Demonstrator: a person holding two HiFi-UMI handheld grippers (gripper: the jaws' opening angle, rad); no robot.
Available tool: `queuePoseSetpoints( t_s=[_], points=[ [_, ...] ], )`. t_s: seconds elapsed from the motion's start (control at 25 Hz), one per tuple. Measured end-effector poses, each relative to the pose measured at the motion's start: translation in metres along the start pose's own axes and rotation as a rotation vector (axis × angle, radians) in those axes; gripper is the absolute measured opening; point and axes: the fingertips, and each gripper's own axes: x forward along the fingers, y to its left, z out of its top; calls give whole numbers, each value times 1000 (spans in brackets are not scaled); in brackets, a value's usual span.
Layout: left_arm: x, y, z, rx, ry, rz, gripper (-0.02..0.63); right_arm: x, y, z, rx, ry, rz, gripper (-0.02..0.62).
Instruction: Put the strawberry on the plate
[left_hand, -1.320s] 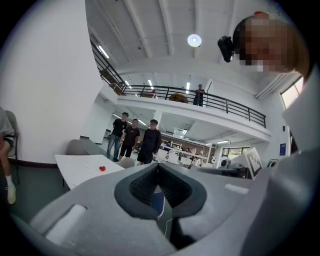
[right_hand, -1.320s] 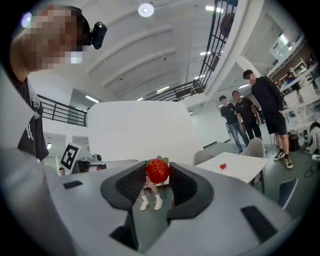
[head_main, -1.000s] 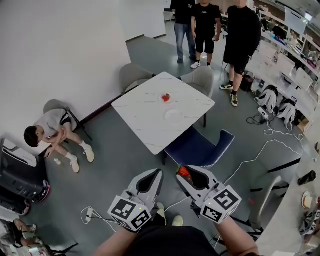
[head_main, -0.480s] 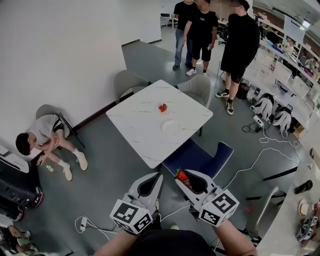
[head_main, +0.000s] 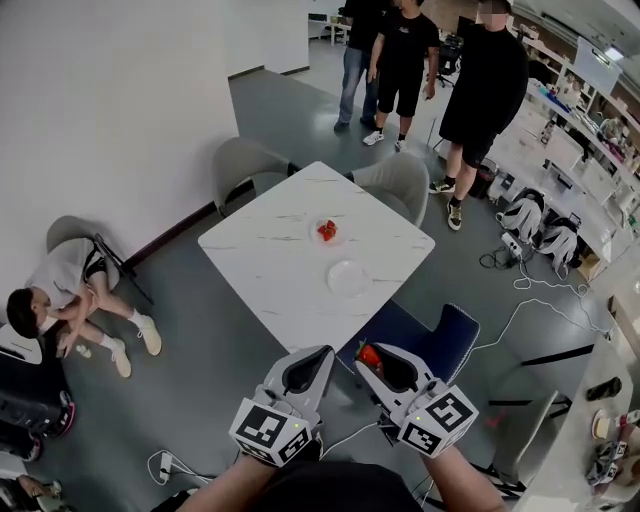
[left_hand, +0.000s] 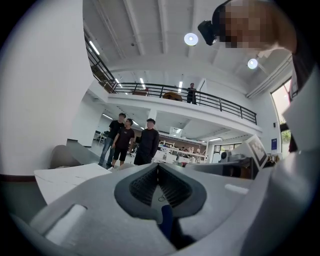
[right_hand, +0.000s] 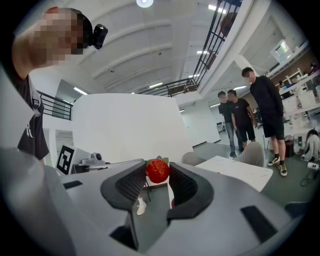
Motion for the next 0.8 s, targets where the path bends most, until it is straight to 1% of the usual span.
queuePoseSetpoints(
  t_s=[0.08,0.28,0.44,0.56,0.8],
  points=[
    [12,22,0,-5,8,-26,9,22,-10,2,0,4,-27,146],
    [40,67,0,14,13,-72,9,70,-31,-1,-1,27,-84,146],
    [55,85,-3,11,11,-95,10,90,-48,-8,-17,72,-128,146],
    [67,94,-6,16,15,-102,10,102,-62,-9,-31,94,-143,146],
    [101,113,-24,24,26,-106,11,126,-110,-26,-22,139,-161,146]
  ],
)
